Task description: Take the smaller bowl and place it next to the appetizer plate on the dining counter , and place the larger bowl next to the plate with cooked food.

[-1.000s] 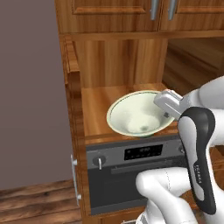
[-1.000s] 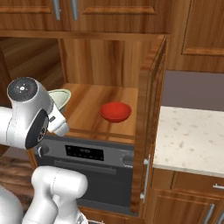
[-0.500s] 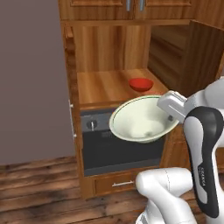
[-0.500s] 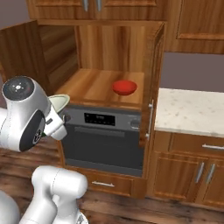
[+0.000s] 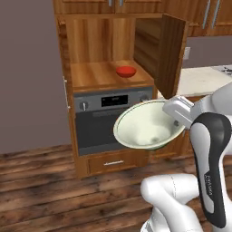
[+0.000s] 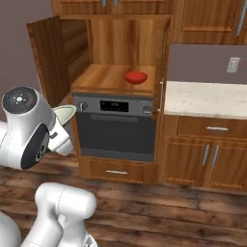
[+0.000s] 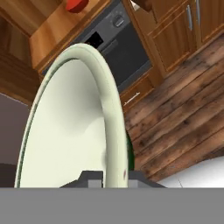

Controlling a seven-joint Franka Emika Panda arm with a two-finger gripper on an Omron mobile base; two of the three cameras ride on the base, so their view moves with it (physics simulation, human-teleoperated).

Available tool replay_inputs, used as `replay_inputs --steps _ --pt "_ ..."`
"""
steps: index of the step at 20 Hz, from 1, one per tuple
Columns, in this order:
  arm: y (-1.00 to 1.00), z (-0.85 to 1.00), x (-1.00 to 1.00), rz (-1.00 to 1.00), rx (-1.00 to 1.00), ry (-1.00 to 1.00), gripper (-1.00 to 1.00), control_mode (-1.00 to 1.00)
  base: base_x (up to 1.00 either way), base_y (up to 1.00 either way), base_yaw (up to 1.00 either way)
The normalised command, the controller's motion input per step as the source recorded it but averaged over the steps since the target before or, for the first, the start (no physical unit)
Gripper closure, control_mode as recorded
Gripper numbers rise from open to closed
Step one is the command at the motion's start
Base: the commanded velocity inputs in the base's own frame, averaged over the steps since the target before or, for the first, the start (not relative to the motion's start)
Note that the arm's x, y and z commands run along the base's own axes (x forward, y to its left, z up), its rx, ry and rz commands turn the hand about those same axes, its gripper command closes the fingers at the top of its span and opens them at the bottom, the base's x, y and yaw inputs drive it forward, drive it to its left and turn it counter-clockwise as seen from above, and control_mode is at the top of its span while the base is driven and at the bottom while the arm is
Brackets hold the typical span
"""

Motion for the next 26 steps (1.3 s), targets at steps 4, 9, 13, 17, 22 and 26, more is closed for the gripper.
replay_inputs --steps 4,9,13,17,22,26 --pt "0.0 0.0 0.0 0.0 0.0 0.0 1.0 1.0 -0.41 0.19 -0.44" --pt "0.0 0.0 0.0 0.0 0.0 0.0 1.0 1.0 -0.13 0.21 -0.57" --pt "0.0 0.0 0.0 0.0 0.0 0.0 1.0 1.0 -0.34 0.26 -0.6" --pt "0.0 0.0 0.0 0.0 0.0 0.0 1.0 1.0 -0.6 0.21 -0.57" --pt "0.0 0.0 0.0 0.0 0.0 0.0 1.0 1.0 -0.77 0.14 -0.54" --pt "0.0 0.0 0.0 0.0 0.0 0.0 1.0 1.0 -0.76 0.28 -0.5"
